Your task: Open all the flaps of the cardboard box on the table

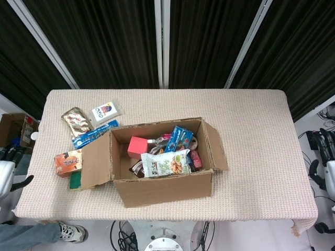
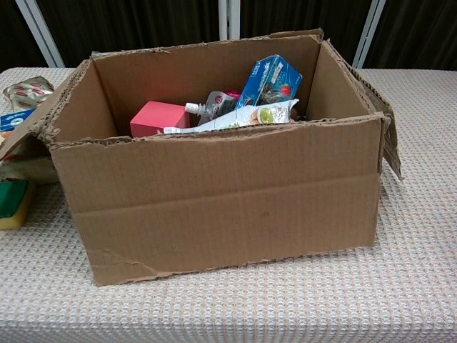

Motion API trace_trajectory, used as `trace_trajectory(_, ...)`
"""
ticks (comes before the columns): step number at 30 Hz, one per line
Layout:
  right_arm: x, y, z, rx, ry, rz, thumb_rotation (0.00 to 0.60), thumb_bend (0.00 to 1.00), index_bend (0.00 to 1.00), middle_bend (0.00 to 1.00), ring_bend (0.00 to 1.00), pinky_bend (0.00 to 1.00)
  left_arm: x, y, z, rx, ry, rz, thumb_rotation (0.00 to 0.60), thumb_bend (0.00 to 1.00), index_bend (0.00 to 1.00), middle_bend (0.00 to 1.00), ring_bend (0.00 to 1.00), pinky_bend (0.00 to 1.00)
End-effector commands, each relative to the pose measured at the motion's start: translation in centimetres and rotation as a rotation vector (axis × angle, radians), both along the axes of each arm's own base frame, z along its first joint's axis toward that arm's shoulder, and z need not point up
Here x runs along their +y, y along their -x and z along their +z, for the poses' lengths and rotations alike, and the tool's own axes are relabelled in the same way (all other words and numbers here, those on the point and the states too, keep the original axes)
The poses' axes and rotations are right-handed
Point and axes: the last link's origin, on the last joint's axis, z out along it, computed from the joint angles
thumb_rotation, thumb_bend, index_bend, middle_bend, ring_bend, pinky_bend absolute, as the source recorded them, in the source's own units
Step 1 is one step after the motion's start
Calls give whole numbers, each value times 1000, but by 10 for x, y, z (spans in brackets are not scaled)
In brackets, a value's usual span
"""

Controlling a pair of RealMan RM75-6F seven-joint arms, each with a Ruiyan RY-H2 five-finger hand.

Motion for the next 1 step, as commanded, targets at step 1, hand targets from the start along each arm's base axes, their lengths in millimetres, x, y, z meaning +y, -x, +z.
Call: trace_trajectory(1, 32, 30, -33, 4, 9, -137, 600, 679, 0, 0, 0, 0, -23, 16, -13, -43, -20, -7, 600, 114, 216, 215, 152, 307)
